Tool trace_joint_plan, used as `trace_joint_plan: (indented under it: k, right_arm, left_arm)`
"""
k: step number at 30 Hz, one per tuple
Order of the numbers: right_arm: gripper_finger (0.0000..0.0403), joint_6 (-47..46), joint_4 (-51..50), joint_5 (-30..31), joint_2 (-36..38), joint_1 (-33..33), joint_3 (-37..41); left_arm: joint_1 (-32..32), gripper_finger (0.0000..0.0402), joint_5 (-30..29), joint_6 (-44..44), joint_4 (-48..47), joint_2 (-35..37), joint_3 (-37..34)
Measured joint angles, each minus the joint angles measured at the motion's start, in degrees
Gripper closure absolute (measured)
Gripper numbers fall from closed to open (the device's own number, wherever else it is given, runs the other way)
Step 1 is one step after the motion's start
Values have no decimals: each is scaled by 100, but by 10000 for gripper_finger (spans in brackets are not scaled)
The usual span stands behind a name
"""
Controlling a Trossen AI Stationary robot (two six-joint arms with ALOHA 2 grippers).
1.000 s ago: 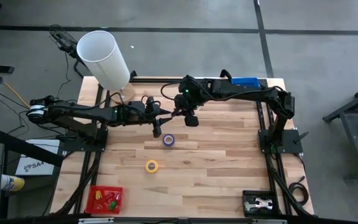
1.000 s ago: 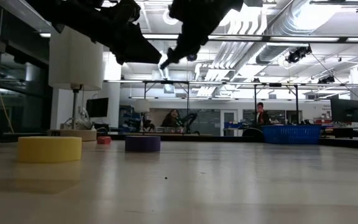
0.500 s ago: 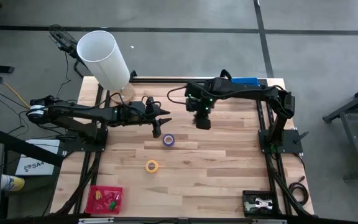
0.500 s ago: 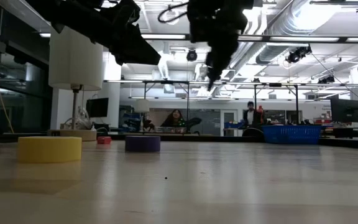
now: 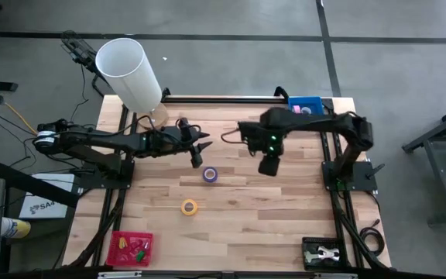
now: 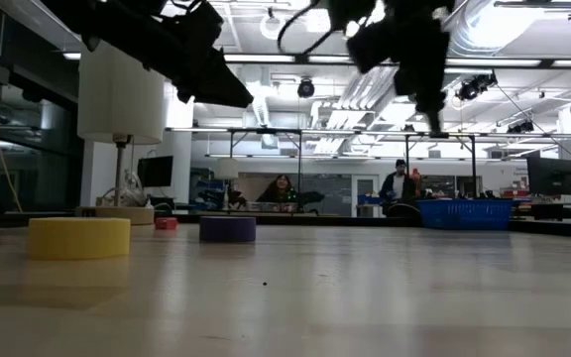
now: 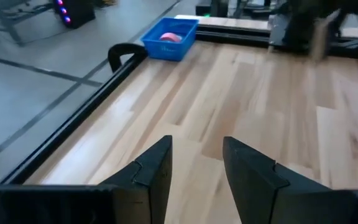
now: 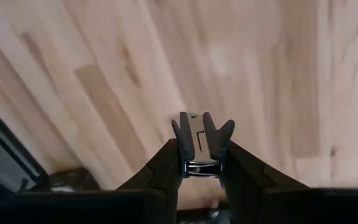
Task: Pick and place Stapler, Stapler remover, tape
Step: Put the black staple remover into the black bin
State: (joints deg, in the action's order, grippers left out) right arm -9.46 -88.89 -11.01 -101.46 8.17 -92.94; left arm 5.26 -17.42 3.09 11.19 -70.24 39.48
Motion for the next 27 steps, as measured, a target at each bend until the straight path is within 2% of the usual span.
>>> trace_joint_plan:
  k: [6,11,16,22,27]
  right_arm:
    - [319,-1430,53,28,980,-691,1213]
    - [319,-3391,630,-513,2019,-1383,2219]
    - [319,-5501,1409,-997,2802,-2338,2795]
    - [319,-7715,2303,-1225,3117,-3565,3105]
    - [319,-9411,3701,-1341,3107,-4443,3548]
  left_arm:
    - [0,261,-19,-133,-157,0,0]
    - [0,261,22,-136,-184,0,0]
    - [0,261,34,-136,-182,0,0]
    - [0,261,32,-136,-185,0,0]
    - [0,261,32,-76,-186,0,0]
